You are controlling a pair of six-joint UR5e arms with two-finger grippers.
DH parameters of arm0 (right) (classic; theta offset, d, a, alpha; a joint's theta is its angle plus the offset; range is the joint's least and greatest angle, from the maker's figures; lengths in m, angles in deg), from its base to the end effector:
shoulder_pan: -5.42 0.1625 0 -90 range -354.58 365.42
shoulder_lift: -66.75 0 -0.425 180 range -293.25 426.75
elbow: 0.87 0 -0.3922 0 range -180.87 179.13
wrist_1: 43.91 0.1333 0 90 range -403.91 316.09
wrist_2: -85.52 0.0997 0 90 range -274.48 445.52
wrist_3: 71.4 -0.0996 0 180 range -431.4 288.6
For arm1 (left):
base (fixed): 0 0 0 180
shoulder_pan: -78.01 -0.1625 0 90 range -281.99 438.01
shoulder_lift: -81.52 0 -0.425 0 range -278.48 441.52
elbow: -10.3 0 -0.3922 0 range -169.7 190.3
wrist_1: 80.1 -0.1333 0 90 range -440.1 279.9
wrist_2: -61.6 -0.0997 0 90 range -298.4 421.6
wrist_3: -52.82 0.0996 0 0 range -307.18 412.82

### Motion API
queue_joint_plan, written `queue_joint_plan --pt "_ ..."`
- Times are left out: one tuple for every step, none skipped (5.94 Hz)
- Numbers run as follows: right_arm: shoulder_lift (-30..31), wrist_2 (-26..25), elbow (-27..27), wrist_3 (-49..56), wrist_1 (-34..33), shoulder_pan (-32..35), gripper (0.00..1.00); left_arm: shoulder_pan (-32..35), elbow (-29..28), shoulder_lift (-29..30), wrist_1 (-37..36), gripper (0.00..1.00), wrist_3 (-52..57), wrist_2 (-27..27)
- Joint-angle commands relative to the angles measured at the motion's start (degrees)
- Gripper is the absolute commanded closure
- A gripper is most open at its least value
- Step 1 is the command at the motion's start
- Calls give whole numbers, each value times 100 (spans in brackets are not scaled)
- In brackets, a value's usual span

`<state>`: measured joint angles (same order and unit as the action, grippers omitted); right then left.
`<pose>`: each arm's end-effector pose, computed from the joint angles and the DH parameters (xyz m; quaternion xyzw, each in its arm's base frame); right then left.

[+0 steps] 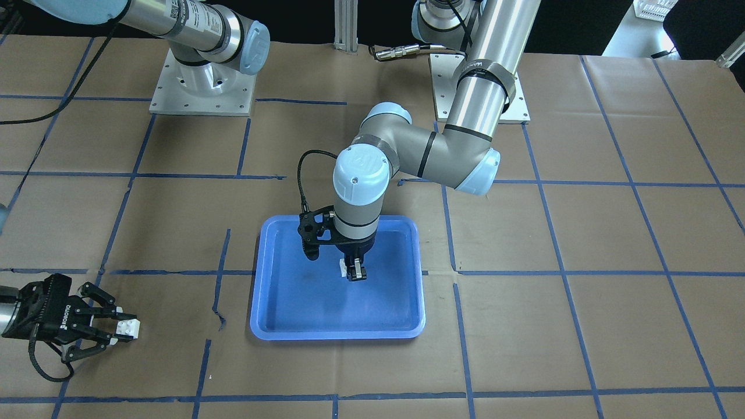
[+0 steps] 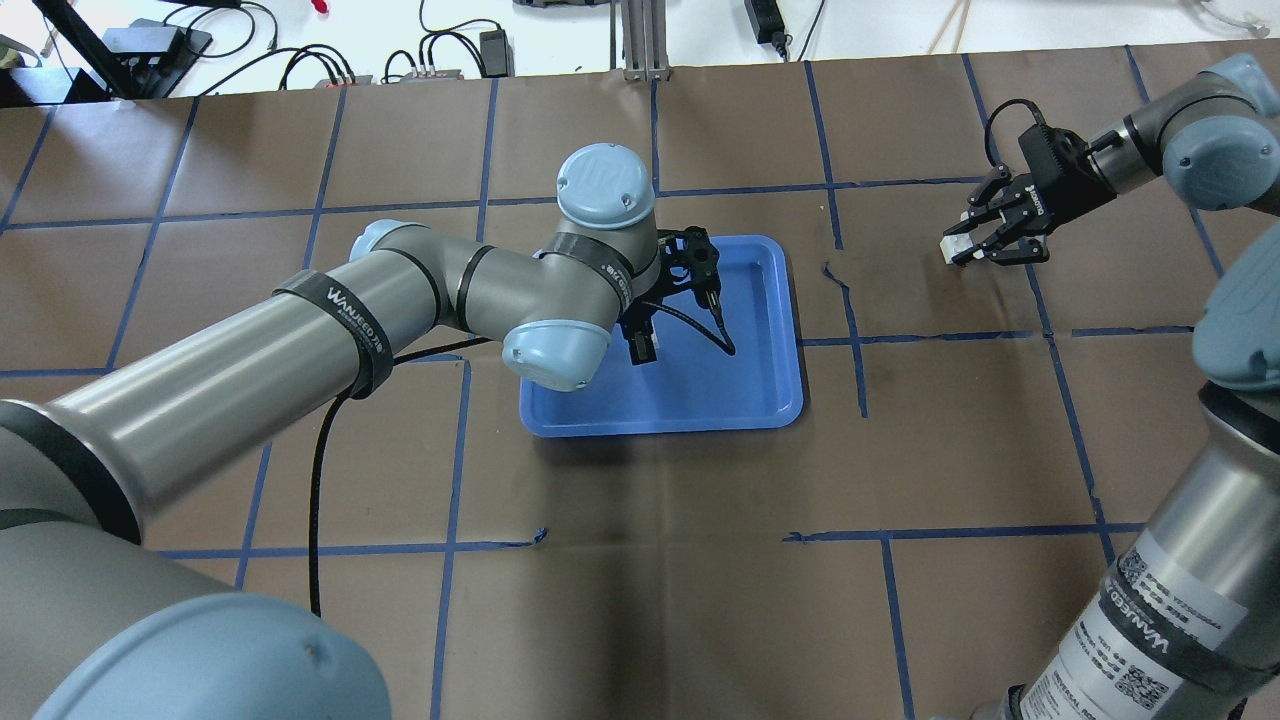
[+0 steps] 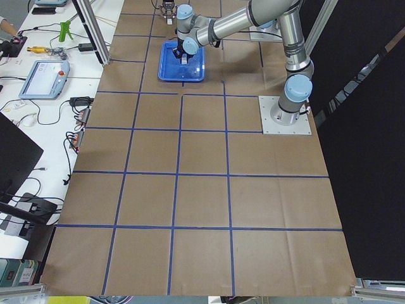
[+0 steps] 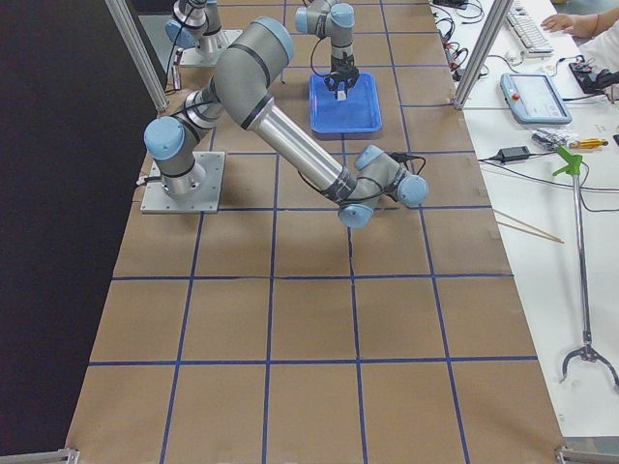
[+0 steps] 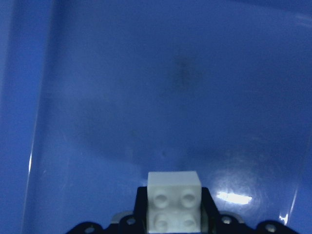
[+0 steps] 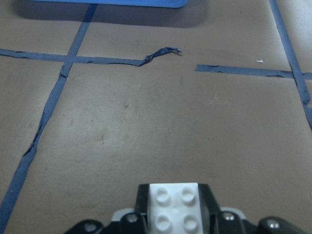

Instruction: Assemble white blocks and place on blue tray

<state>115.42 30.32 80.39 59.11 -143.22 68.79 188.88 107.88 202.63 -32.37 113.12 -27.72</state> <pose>-0.1305 -0.6845 0.1559 -0.6987 0.6237 -0.2489 0.2468 -0.3506 -0.5421 0.1880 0.6504 0.7589 -0.0314 0.0050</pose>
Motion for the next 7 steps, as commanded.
queue_joint_plan --pt "263 27 -22 -122 52 0 64 22 -2 158 -53 81 79 -15" --pt "474 148 4 -288 105 0 64 22 -2 185 -53 73 61 -7" --pt "729 289 91 -385 149 0 65 22 7 194 -53 5 78 20" --pt "992 325 336 -456 149 0 67 22 7 176 -36 2 105 20" --pt "1352 552 843 -674 36 9 67 -4 -2 -33 43 2 236 11" --pt "1538 702 1274 -763 -304 35 67 -126 -97 -392 505 2 350 -15" --pt "1566 756 1557 -1173 -578 79 66 -449 -359 -839 1492 2 299 -7"
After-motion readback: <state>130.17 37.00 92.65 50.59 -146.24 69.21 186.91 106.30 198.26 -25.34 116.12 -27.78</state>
